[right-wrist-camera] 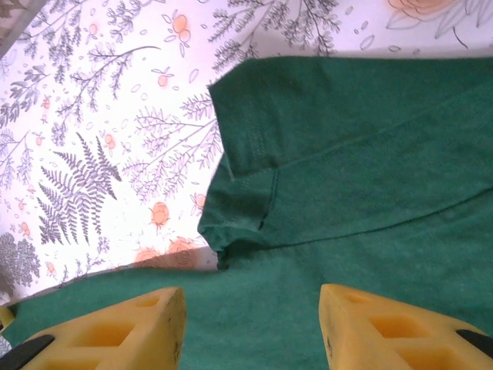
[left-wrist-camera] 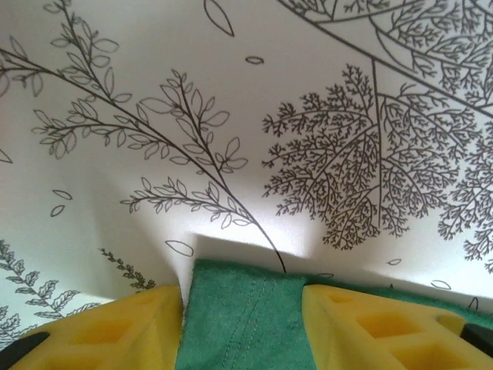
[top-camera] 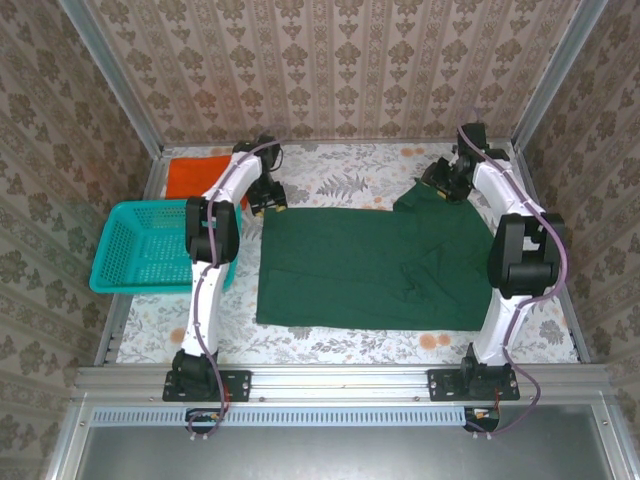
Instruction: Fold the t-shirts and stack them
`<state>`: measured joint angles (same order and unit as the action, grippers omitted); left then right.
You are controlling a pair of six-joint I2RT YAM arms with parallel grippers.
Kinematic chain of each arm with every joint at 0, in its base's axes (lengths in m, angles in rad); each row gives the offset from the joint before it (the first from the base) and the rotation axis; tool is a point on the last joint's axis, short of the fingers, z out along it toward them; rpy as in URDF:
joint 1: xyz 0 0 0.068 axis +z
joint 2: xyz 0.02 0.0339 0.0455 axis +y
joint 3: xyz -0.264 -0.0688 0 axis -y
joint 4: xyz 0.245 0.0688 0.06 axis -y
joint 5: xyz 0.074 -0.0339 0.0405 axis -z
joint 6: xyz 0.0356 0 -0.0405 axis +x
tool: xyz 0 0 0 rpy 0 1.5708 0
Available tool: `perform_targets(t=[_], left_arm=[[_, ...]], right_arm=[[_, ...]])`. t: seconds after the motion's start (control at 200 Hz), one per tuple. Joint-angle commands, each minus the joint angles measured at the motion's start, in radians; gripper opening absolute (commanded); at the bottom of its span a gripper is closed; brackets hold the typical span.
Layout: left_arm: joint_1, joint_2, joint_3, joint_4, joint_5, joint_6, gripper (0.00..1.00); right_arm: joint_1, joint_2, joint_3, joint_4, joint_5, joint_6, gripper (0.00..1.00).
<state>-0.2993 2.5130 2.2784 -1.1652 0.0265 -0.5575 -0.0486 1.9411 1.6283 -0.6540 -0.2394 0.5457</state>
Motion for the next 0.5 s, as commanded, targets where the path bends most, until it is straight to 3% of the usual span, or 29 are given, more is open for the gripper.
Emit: perform_targets(t=[0.0, 0.305, 0.495], left_arm=[[0.011, 0.017, 0.041, -0.032, -0.003, -0.006, 0.52], [-0.001, -0.113, -0.087, 0.075, -0.025, -0.019, 0.54], [0.008, -0.059, -0.022, 0.037, -0.014, -0.018, 0.54]], right_arm=[[0.016, 0.033, 0.051, -0.028, 0.01, -0.029, 0.51], [0.03, 0.056, 0.068, -0.039, 0.01, -0.039, 0.5], [0.033, 0.064, 0.065, -0.038, 0.008, -0.036, 0.5]])
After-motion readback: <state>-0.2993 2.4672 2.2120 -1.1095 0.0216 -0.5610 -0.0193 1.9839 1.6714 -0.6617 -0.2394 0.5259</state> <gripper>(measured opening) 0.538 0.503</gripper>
